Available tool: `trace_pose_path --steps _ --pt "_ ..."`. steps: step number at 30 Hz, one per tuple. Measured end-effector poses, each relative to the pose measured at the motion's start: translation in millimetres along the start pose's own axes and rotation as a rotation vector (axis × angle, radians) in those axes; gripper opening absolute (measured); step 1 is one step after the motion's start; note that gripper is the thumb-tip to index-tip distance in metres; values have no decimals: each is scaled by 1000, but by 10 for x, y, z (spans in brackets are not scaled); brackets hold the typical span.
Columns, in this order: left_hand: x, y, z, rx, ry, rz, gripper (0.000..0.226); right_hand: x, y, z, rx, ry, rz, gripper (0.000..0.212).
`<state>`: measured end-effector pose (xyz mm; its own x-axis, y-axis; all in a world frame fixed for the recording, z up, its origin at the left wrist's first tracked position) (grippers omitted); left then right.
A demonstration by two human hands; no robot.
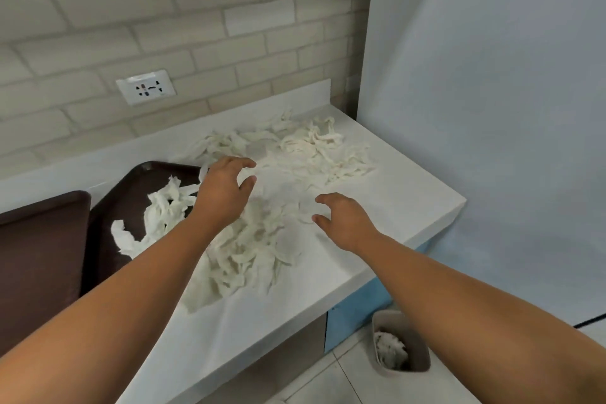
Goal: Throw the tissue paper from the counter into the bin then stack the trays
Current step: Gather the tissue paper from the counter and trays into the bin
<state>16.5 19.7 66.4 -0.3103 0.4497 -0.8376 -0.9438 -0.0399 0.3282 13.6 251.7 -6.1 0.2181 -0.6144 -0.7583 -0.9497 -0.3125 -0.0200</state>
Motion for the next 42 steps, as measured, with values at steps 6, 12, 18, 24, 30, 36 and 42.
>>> trace_pose_path --steps 6,12,18,24,30,36,42 --pt "21 -5 -529 5 -48 -26 26 530 374 -41 72 -142 -35 57" --pt "167 -64 -834 16 -84 -86 28 829 568 55 145 -295 -61 58" --pt "327 -94 -853 69 -74 -116 27 823 562 139 146 -223 72 28" --pt "612 -195 -550 227 -63 -446 32 536 465 67 277 79 215 23" --pt "930 -551 -268 451 154 -662 43 371 207 30 292 147 287 33" --pt "1068 -524 -153 508 274 -588 21 287 -38 109 337 156 323 27" --pt "906 -216 -78 343 -84 -553 11 193 -209 129 341 283 389 11"
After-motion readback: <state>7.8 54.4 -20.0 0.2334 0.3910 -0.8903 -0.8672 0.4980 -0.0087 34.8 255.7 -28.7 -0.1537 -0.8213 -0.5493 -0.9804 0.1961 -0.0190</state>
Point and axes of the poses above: each hand's wrist, its own y-axis towards the middle knuckle, its own x-axis out of the palm, z = x × y, the point moved 7 cm from there along y, towards the middle knuckle, and after that the axes turned 5 degrees about y, right-handed, at the moved point
